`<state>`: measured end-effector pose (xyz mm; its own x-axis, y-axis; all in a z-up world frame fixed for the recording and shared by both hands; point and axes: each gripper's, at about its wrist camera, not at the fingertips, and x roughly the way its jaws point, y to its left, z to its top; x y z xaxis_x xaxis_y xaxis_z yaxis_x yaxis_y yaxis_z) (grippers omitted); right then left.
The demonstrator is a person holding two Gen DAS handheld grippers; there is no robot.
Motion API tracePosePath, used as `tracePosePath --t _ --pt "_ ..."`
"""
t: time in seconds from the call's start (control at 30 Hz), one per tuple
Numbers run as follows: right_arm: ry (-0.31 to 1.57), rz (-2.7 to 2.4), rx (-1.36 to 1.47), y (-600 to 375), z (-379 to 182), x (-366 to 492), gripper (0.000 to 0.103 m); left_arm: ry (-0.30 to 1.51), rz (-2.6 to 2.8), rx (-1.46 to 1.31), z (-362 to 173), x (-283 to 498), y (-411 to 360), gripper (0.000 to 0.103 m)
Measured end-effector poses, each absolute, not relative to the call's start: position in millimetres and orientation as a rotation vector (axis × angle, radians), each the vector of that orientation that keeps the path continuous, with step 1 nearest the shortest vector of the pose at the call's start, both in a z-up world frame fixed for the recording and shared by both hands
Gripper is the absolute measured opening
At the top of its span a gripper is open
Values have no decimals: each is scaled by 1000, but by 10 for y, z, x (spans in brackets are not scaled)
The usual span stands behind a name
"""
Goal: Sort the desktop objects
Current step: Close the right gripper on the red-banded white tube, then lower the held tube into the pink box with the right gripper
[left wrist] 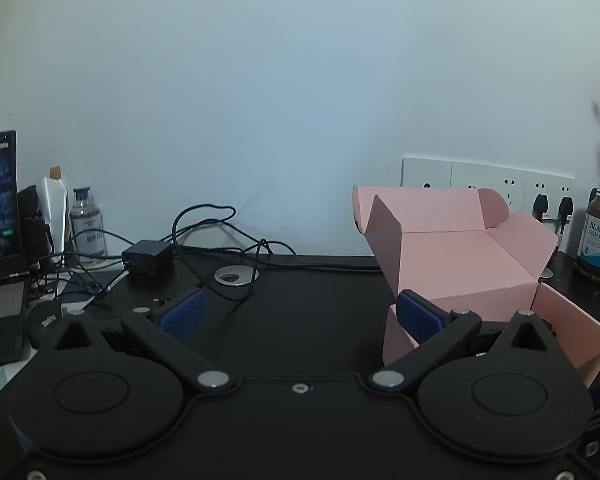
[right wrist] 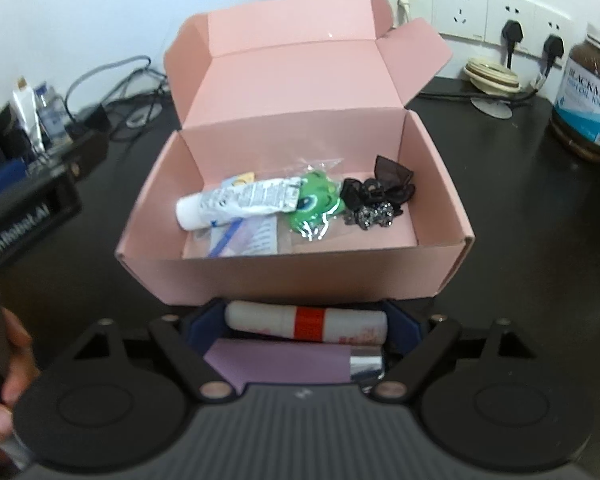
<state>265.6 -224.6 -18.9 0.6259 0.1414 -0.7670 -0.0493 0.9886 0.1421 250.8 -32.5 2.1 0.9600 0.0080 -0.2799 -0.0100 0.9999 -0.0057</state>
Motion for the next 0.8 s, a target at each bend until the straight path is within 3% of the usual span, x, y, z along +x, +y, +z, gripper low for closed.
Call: tracePosePath --t 0.53,0.8 --pt "818 148 197 -2386 240 2449 85 307 19 -23 2 2532 -295 103" --pt "772 121 27 -2264 449 2842 85 308 29 -24 0 2549 -275 103"
